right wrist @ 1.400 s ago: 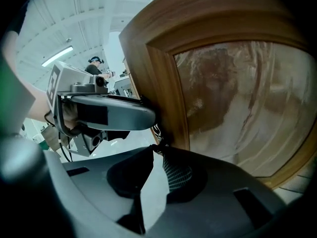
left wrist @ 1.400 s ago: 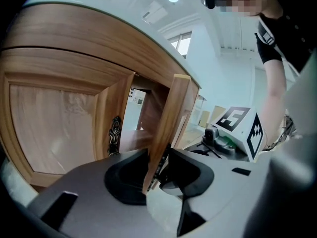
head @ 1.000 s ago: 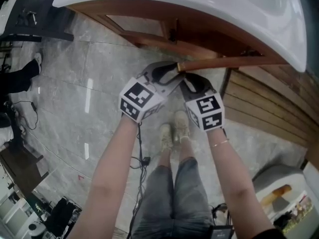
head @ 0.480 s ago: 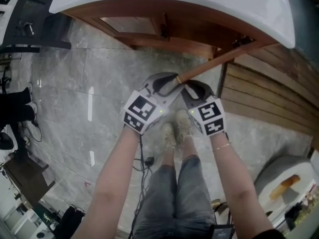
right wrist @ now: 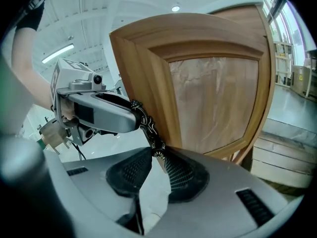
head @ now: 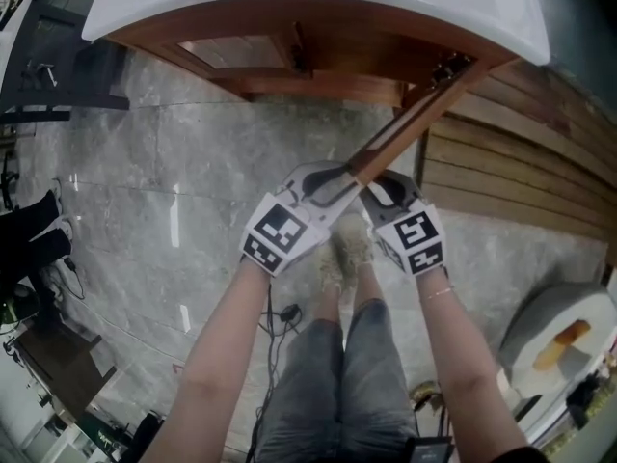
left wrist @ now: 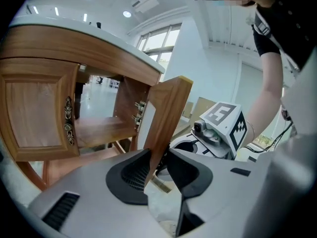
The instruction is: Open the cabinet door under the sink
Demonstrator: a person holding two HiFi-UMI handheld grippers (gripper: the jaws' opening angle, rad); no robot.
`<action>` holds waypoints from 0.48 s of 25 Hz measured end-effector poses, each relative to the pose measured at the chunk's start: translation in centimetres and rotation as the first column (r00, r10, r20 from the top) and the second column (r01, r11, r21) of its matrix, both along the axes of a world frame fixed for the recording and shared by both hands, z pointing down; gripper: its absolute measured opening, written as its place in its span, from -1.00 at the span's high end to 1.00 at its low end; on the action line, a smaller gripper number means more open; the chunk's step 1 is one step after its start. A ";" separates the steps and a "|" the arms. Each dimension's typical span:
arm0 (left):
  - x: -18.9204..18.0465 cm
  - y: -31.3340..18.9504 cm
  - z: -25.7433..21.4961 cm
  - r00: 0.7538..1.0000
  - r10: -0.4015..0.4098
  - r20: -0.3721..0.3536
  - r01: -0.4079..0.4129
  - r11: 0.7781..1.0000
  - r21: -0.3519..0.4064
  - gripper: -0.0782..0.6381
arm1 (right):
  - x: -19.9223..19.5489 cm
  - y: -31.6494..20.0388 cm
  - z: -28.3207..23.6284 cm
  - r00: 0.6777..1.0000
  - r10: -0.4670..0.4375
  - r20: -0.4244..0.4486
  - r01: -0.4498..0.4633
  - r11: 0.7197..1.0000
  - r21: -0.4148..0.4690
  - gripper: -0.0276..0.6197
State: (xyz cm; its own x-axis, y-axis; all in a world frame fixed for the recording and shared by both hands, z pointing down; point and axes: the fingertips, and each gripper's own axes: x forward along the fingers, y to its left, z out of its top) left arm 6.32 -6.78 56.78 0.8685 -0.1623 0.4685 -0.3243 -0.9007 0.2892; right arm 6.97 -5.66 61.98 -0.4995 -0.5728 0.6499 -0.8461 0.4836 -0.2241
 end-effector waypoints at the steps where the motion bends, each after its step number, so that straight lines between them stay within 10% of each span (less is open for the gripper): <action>1: 0.2 0.5 0.0 1.000 0.015 -0.001 -0.015 1.000 -0.008 0.45 | 0.2 0.3 -0.1 1.000 0.006 0.007 -0.006 1.000 0.003 0.66; 12: 3.8 5.3 0.4 0.977 0.212 0.001 -0.212 0.976 -0.049 0.50 | 4.3 4.7 0.4 0.999 0.039 -0.023 -0.039 0.999 0.009 0.65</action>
